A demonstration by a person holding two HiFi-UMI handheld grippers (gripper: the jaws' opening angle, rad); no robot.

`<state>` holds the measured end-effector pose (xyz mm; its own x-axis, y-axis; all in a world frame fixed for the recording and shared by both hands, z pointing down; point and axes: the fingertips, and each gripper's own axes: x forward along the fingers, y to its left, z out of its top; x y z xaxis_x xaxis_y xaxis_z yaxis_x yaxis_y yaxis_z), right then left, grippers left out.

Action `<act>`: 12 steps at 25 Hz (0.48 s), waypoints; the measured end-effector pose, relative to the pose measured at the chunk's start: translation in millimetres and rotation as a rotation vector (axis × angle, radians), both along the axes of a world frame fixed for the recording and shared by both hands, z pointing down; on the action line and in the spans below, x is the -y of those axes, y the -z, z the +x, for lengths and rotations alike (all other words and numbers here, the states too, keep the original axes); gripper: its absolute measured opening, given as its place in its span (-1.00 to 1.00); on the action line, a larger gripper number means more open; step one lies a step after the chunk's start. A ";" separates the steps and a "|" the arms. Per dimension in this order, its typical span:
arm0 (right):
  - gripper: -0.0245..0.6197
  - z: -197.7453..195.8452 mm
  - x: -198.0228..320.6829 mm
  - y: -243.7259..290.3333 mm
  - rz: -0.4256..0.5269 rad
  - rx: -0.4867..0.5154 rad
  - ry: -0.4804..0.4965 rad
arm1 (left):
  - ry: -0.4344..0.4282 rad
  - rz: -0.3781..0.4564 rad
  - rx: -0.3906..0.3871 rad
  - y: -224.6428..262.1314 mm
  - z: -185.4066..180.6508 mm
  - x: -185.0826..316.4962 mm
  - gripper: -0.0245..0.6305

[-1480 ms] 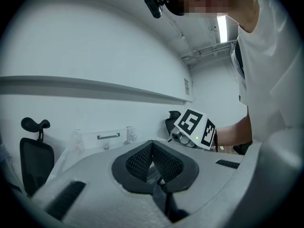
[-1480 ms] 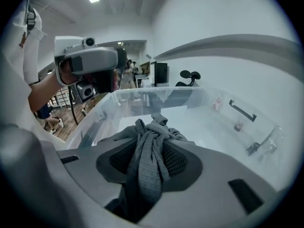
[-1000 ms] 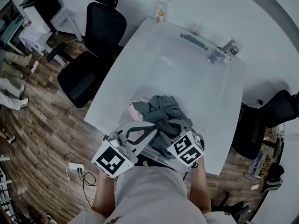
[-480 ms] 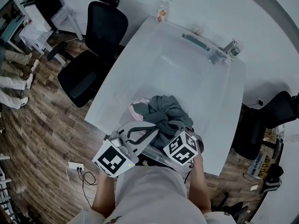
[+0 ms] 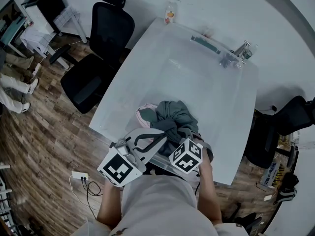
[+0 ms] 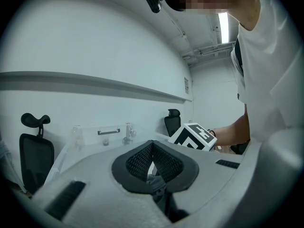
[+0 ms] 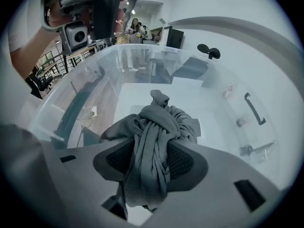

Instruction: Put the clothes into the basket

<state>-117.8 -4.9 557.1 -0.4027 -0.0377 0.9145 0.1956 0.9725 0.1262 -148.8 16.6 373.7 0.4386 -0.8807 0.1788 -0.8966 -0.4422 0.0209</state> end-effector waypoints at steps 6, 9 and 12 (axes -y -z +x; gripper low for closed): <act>-0.29 4.8 1.6 1.3 0.056 -0.025 0.017 | 0.005 0.002 0.001 -1.0 -1.3 -1.3 -0.91; -0.27 8.5 3.4 5.8 0.090 -0.032 0.020 | 0.008 0.002 0.000 -1.0 -1.6 -2.3 -0.91; -0.27 12.6 5.6 17.0 0.123 -0.015 0.020 | 0.010 0.005 0.001 0.5 -0.2 -3.3 -0.91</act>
<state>-105.2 -10.6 540.1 -0.3910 -0.1420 0.9094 0.2179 0.9457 0.2414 -149.0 19.8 373.2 0.4296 -0.8860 0.1746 -0.9010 -0.4334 0.0177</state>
